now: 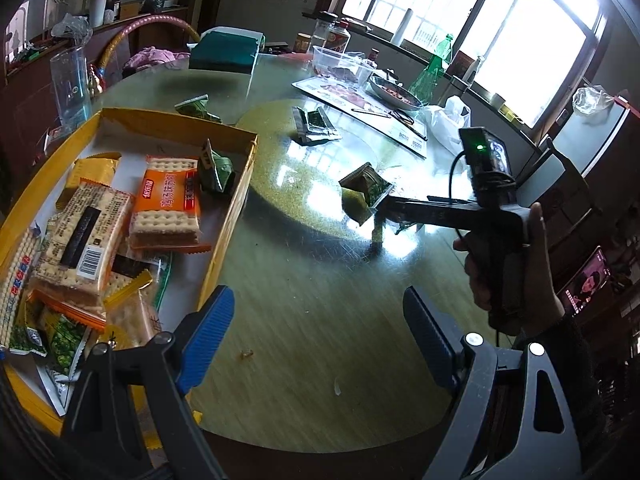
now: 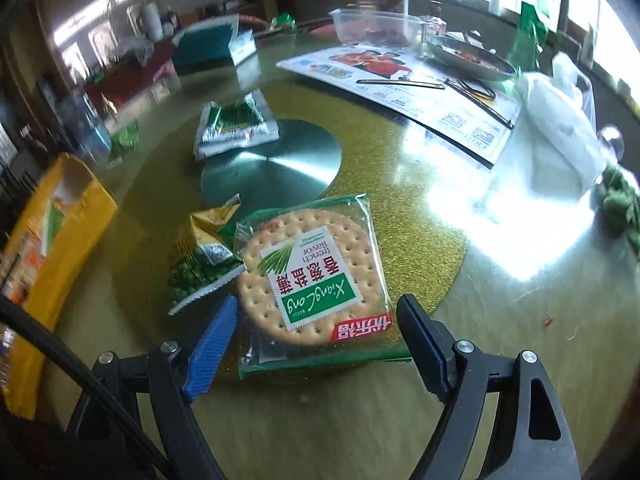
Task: Organize snacks
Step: 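Grasp the round Xiang Cong cracker pack with the right tool and lift it, then grasp the yellow-green snack bag with the left tool while the right tool holds the cracker pack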
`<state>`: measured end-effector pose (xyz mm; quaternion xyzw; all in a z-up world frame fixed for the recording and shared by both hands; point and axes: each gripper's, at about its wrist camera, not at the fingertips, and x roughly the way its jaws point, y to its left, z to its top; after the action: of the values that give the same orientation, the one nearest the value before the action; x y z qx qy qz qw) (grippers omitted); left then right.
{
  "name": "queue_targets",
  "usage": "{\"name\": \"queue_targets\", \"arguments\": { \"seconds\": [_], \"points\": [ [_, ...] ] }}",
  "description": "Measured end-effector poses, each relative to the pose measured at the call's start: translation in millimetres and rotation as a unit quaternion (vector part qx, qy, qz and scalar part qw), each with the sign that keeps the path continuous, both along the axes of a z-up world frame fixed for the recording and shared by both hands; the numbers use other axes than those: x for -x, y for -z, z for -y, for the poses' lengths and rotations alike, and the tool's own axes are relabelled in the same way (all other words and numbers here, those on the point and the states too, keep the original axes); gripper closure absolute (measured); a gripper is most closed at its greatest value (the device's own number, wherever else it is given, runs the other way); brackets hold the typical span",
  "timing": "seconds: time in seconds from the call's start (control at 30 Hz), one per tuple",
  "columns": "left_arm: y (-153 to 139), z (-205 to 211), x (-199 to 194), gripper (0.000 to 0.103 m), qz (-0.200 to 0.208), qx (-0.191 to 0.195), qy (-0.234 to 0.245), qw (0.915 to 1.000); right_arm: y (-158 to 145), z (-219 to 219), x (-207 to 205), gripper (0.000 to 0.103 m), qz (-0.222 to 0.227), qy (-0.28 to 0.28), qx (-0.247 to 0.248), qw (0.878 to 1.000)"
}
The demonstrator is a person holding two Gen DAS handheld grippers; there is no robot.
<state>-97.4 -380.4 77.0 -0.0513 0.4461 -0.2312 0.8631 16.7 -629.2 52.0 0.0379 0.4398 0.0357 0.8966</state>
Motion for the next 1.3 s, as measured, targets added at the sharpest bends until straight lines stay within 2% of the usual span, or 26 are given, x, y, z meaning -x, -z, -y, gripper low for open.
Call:
{"name": "queue_targets", "arguments": {
  "seconds": [0.1,0.23,0.33,0.43,0.5,0.6,0.73,0.9,1.03,1.13,1.3],
  "points": [
    [3.5,2.1,-1.6,0.017,-0.008,-0.001,0.005,0.9999,2.4,-4.3,2.7,0.024,-0.003,0.012,0.013,1.0],
    [7.5,7.6,-4.0,0.017,-0.024,-0.004,0.004,0.9997,3.4,0.0,25.4,0.028,-0.012,0.056,0.005,0.998],
    [9.6,16.5,-5.0,0.016,-0.04,-0.002,0.02,0.999,6.0,5.2,52.7,0.029,-0.022,0.098,-0.004,0.995],
    [16.5,30.2,-12.8,0.016,-0.084,0.01,0.033,0.9959,7.9,2.6,87.2,0.029,-0.019,0.114,-0.017,0.993],
    [17.1,40.8,-17.5,0.016,-0.085,0.003,0.03,0.9959,9.8,-4.1,110.7,0.029,-0.015,0.12,-0.015,0.993],
    [21.2,58.8,-32.8,0.017,-0.094,0.0,0.016,0.9955,12.5,-12.0,139.0,0.029,-0.003,0.134,-0.017,0.991],
    [31.2,83.2,-61.8,0.017,-0.117,0.001,-0.022,0.9929,12.6,-5.8,165.8,0.029,0.005,0.167,-0.049,0.985],
    [38.6,110.4,-99.9,0.018,-0.117,-0.011,-0.069,0.9907,16.0,4.7,176.5,0.029,0.008,0.194,-0.042,0.98],
    [41.6,126.2,-125.2,0.023,-0.113,-0.021,-0.098,0.9885,18.0,5.5,182.5,0.03,0.011,0.2,-0.027,0.979],
    [40.1,139.2,-137.3,0.025,-0.078,-0.051,-0.112,0.9894,18.5,5.2,183.2,0.029,0.014,0.199,-0.025,0.98],
    [56.9,150.0,-151.0,0.046,-0.094,-0.085,-0.097,0.9872,19.8,4.4,184.5,0.029,0.017,0.199,-0.023,0.98]
  ]
}}
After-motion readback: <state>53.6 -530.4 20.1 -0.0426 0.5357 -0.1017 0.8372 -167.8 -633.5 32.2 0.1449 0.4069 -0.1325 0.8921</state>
